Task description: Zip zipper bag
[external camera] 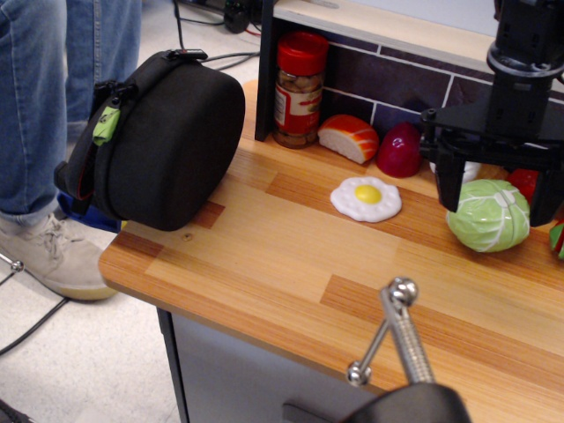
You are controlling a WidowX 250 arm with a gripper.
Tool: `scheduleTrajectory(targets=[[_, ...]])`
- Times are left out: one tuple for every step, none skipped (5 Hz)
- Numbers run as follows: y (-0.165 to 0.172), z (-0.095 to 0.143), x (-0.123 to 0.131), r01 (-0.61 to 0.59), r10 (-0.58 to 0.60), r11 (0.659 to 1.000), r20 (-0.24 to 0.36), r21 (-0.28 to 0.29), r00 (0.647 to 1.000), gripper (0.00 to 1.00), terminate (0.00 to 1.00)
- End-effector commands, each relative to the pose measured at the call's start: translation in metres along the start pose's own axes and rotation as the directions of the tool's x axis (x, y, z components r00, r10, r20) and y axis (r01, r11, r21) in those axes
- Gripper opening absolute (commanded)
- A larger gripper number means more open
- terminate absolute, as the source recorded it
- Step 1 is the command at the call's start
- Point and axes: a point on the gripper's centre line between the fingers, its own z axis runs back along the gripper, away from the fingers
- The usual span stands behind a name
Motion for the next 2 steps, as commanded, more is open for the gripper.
scheduleTrajectory(targets=[[0.0,0.0,0.0,0.0,0.0,1.0,0.0,0.0,1.0,1.0,0.0],[0.026,0.039,0.009,0.075,-0.075,0.997,0.02,-0.005,0.997,1.0,0.0]])
